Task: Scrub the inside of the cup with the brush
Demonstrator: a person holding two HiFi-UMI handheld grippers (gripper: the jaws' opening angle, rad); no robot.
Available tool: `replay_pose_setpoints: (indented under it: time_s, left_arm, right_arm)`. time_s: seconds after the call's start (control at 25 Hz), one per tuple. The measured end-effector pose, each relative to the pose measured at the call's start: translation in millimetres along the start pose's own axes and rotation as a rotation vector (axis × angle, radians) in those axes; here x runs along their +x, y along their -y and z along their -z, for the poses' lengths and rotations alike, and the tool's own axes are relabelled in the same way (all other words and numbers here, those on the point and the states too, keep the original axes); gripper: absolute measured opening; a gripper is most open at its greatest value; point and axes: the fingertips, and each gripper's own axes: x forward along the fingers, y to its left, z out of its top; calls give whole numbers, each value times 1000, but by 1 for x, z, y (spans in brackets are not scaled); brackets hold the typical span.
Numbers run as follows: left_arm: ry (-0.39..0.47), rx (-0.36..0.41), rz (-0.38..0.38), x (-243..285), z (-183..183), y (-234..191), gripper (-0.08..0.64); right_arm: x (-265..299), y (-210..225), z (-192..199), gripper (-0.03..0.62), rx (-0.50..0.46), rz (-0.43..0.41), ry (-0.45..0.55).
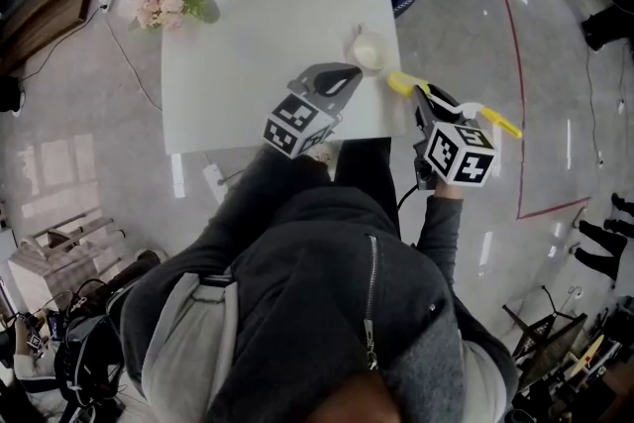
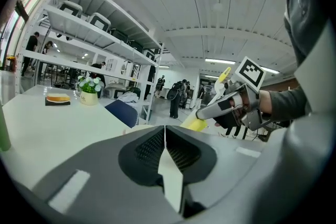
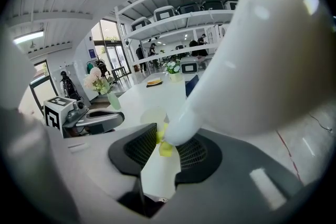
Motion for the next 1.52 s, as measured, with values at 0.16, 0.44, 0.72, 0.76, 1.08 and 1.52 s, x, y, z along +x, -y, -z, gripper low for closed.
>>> replay_pose_setpoints:
  time_s: [0.16, 0.44, 0.72, 0.76, 1.08, 1.52]
  left_arm:
    - [9, 24, -21, 8, -3, -6, 122]
    - [-12, 67, -45, 21, -4, -10, 290]
    - [-50, 61, -106, 33, 12, -20, 371]
    - [-57, 61, -111, 36, 15, -22, 376]
    - [-104, 192, -168, 59, 36, -27, 397]
    - [-130, 203, -219, 84, 52, -33, 411]
  right_arm:
    - [9, 9, -8, 117, -15, -19, -15]
    - [22, 22, -18, 117, -34, -33, -35]
    - [24, 35, -11, 117, -13, -30, -55]
    - [24, 38, -8, 117, -7, -26, -61]
    - [20, 56, 8, 117, 21, 1, -98]
    - [16, 77, 15, 117, 34, 6, -131]
